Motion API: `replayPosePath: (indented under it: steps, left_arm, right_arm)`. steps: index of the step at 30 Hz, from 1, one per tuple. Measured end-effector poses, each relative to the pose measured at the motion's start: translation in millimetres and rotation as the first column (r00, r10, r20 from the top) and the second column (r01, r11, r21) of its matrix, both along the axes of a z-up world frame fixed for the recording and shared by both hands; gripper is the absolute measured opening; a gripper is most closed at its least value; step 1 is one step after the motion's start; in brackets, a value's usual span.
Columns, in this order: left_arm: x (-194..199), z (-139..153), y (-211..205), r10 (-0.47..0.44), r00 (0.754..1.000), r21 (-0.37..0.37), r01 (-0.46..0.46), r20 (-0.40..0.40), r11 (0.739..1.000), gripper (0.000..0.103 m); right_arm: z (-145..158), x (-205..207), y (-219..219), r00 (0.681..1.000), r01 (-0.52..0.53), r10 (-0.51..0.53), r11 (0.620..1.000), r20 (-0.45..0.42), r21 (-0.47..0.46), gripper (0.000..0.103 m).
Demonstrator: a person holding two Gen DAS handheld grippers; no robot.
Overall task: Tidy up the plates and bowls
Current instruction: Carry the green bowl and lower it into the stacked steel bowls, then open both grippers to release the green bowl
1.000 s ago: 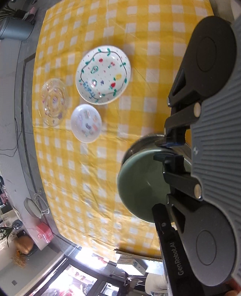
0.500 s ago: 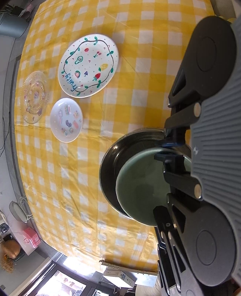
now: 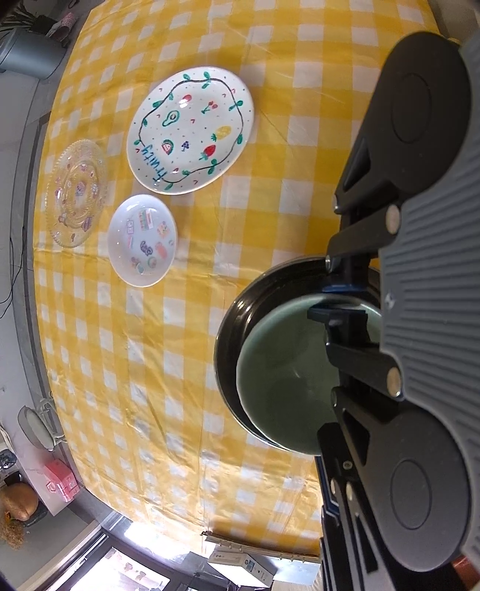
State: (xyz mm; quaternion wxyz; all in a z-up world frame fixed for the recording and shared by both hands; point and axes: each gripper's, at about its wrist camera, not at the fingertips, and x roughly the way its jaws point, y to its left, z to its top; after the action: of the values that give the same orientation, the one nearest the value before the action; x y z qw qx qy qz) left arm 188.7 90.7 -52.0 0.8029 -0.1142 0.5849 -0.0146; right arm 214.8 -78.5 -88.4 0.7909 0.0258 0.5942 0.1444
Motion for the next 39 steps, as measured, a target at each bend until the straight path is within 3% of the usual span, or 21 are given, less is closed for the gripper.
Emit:
replayPosePath:
  steps: [3, 10, 17, 24, 28, 31, 33, 34, 36, 38, 39]
  left_arm:
    - [-3, 11, 2, -0.008, 0.999, 0.024, 0.007, 0.043, 1.000, 0.016]
    - [-11, 19, 13, 0.006, 0.996, 0.029, -0.008, 0.086, 1.000, 0.019]
    - [-18, 19, 22, 0.008, 0.993, -0.030, -0.005, 0.116, 1.000, 0.020]
    - [-18, 13, 23, 0.014, 0.991, -0.070, -0.005, 0.135, 0.998, 0.020]
    - [-16, 4, 25, 0.030, 0.993, -0.075, -0.022, 0.115, 0.997, 0.020]
    - [-15, -2, 30, 0.055, 0.994, -0.113, -0.043, 0.099, 0.993, 0.024]
    - [-16, -4, 31, 0.065, 0.993, -0.123, -0.053, 0.097, 0.991, 0.024]
    - [-16, -4, 31, 0.066, 0.993, -0.126, -0.053, 0.096, 0.991, 0.024]
    - [-16, -4, 30, 0.074, 0.992, -0.126, -0.060, 0.102, 0.990, 0.024]
    - [-15, -2, 29, 0.073, 0.992, -0.120, -0.060, 0.106, 0.991, 0.024]
    - [-15, -1, 28, 0.073, 0.991, -0.118, -0.060, 0.109, 0.991, 0.024]
  right_arm:
    - [-4, 0, 2, 1.000, 0.012, -0.012, 1.000, -0.007, -0.011, 0.005]
    - [-3, 1, 5, 1.000, 0.002, -0.002, 0.999, 0.002, -0.033, 0.005]
    - [16, -3, 9, 0.996, -0.037, 0.043, 0.996, 0.075, -0.075, 0.010]
    - [31, -3, 2, 0.993, -0.047, 0.054, 0.997, 0.107, -0.069, 0.010]
    - [32, -3, -14, 0.997, -0.002, 0.002, 1.000, 0.072, -0.003, 0.009]
    - [33, -6, -23, 0.998, 0.024, -0.027, 0.998, 0.049, 0.052, 0.016]
    - [35, -8, -28, 0.997, 0.047, -0.051, 0.996, 0.049, 0.074, 0.032]
    - [36, -10, -30, 0.996, 0.059, -0.063, 0.995, 0.056, 0.082, 0.032]
    - [38, -13, -33, 0.995, 0.067, -0.073, 0.994, 0.066, 0.086, 0.028]
    - [36, -16, -34, 0.995, 0.073, -0.078, 0.995, 0.070, 0.074, 0.007]
    - [33, -17, -34, 0.995, 0.073, -0.078, 0.995, 0.068, 0.074, 0.005]
